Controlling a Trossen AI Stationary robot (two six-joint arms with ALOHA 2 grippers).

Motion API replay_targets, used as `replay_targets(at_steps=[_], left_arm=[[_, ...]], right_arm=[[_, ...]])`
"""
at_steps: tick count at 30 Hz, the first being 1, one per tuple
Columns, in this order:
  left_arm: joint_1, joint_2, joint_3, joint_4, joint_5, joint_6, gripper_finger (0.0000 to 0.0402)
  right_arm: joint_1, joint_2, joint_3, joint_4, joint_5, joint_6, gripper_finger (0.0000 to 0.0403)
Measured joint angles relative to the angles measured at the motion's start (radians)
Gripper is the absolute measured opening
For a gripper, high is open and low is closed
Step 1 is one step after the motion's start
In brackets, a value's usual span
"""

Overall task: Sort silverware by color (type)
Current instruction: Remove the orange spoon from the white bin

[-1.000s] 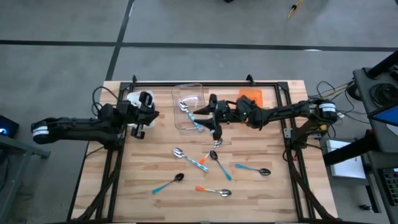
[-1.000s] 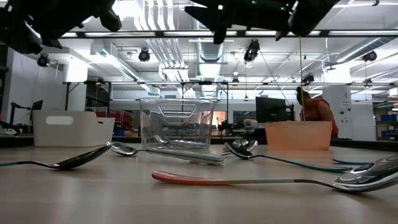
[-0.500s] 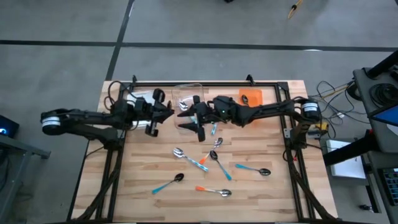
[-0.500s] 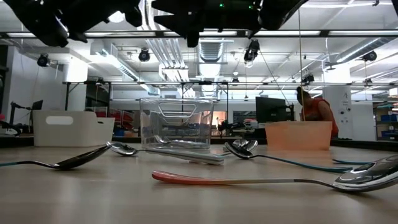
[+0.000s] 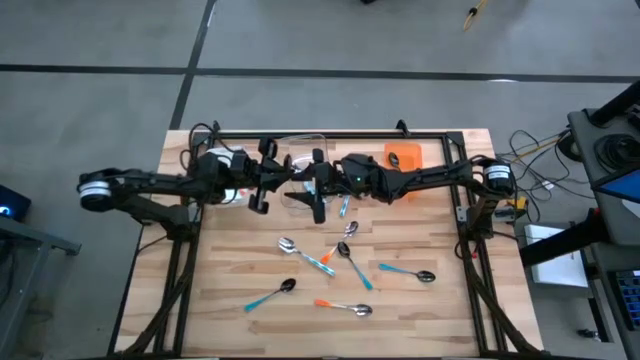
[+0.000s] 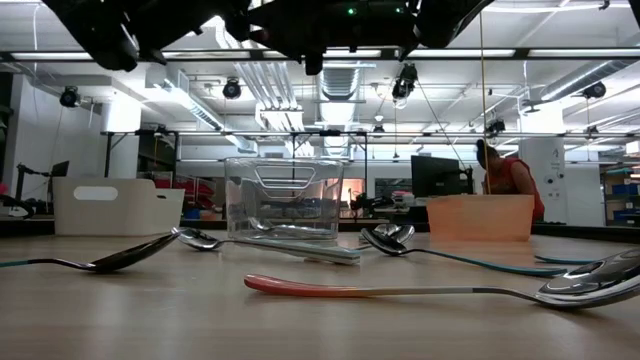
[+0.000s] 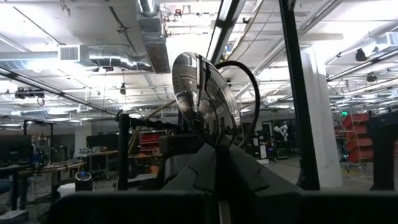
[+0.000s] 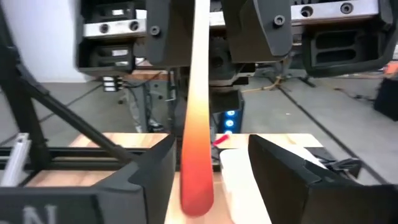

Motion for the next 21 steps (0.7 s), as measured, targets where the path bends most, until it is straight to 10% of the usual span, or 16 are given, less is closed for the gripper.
replay_targets(at_steps=[9,21], left_arm=[[0.000,0.003,-0.010,-0.001,0.002,0.026,0.0000],[0.002,0.001,-0.011,-0.027,0.002,0.025,0.0001]], right_arm=[[0.024,0.000,0.000,-0.001,0.062,-0.064,0.0023],[0.088,-0.015,0.000,-0.041,0.354,-0.190,0.0008]])
